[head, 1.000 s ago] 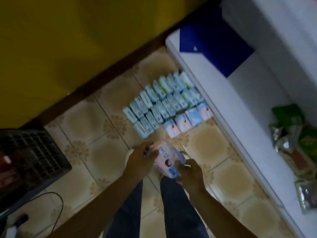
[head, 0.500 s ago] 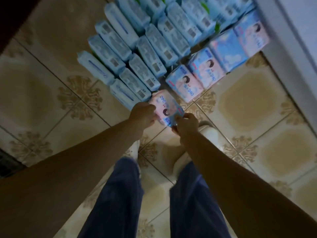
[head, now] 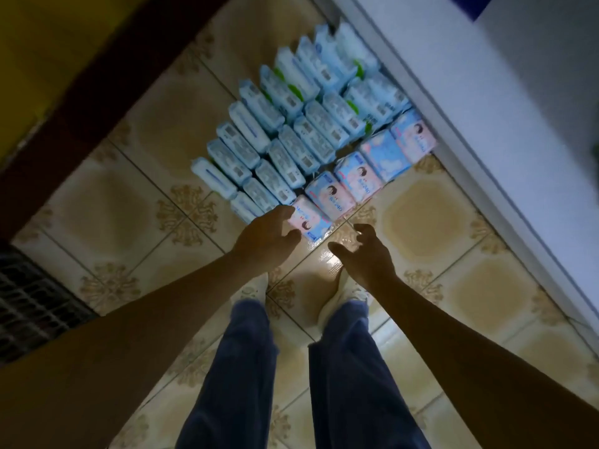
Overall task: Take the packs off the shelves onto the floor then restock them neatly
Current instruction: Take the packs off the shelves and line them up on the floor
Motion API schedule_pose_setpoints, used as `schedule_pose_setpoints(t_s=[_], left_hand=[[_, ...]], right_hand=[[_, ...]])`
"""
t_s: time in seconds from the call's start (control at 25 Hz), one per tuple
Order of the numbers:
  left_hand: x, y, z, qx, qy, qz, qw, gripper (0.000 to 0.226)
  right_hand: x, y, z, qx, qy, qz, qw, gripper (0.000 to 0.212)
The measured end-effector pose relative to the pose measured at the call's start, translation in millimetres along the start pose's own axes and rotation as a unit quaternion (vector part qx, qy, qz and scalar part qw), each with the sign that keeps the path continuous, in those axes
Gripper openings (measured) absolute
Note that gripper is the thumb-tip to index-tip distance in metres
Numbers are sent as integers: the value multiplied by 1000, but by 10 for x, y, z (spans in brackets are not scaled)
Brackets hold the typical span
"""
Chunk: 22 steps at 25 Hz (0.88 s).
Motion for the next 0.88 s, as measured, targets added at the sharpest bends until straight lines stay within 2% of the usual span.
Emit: schedule_pose_setpoints(t_s=[0.08,0.2,0.32,0.44,0.56,0.68,0.88], left_hand=[[429,367,593,-109,69,-81,988,56],[1118,949,1297,-242,152,-180,941,64],[1956,1516,1789,-313,183,-237,901,66],[2782,2056,2246,-361,205,-275,867,69],[3484,2603,2628,-385,232,-315,836,71],[4118,3195,2753,-421,254,-356,795,73],[5215,4255,2380,-440,298,-453,716,78]], right_hand=[[409,-449,428,99,20,89,991,75],[1153,-1225,1088,276,57,192,940,74],[2151,-1865,1836,326,109,251,905,72],[3246,-2239,2440,309,181,263,896,72],[4172,-2260,2765,332,237,270,872,74],[4952,-1987,3146,323,303,240,864,74],[6105,-1180,3785,281,414,181,846,71]])
Point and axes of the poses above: each hand's wrist, its own x-axis away from the middle knuckle, its own z-axis out of the back of the hand, y = z × x, the point moved 9 cm from there along -x, towards the middle knuckle, and after that the axes turned 10 degrees about -x, right-handed, at the moved point
